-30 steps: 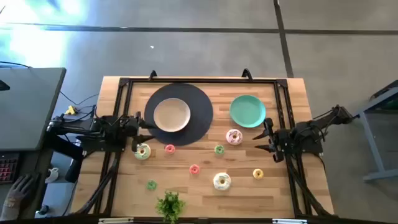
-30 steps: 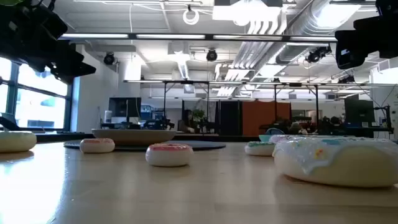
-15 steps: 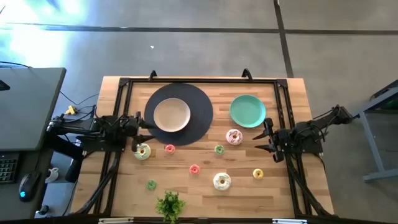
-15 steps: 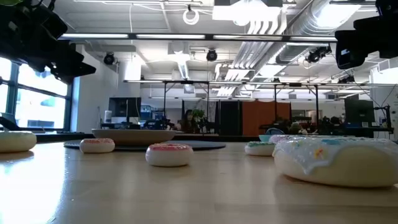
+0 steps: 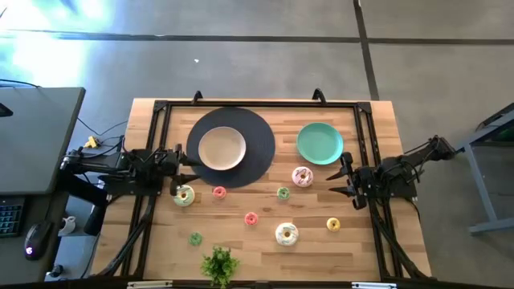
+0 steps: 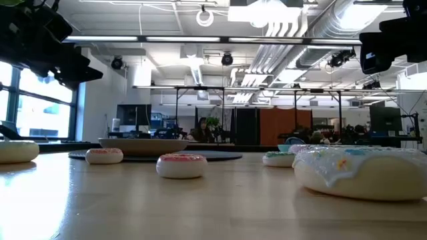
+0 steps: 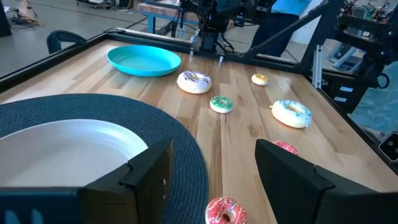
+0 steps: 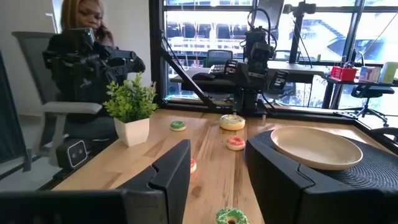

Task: Pick & Place donuts

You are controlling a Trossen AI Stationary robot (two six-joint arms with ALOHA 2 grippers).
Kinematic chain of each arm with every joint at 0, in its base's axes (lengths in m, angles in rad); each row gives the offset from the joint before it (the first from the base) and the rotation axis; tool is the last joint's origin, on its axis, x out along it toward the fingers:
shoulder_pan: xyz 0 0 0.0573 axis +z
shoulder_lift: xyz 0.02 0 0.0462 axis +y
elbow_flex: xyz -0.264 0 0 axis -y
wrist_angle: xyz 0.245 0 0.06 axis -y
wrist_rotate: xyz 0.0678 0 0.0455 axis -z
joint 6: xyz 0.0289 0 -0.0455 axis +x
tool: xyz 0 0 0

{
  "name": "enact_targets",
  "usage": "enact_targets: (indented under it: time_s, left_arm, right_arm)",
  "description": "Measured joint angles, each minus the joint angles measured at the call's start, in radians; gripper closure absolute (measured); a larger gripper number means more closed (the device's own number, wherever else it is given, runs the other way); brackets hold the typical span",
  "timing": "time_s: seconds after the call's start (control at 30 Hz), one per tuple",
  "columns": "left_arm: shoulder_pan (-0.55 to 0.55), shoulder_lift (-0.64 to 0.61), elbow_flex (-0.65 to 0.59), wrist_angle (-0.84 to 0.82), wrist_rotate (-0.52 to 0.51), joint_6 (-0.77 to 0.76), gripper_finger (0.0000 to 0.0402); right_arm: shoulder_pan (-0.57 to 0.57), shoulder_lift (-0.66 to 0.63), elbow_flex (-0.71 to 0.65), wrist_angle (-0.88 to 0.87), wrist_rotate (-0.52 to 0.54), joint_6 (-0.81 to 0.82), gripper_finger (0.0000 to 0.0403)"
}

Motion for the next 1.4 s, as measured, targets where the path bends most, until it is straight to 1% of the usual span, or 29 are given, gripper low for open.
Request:
enact_targets:
  time_s: [1.23, 1.4]
  left_arm:
    - [0.000, 0.000, 0.000, 0.000, 0.000, 0.000, 0.0174]
    - [0.000, 0.000, -0.006, 0.075, -0.056, 0.019, 0.0174]
  right_arm:
    - [0.000, 0.000, 0.000, 0.000, 0.000, 0.000, 0.0251]
    - [0.000, 0.000, 0.000, 0.000, 0.000, 0.000, 0.0251]
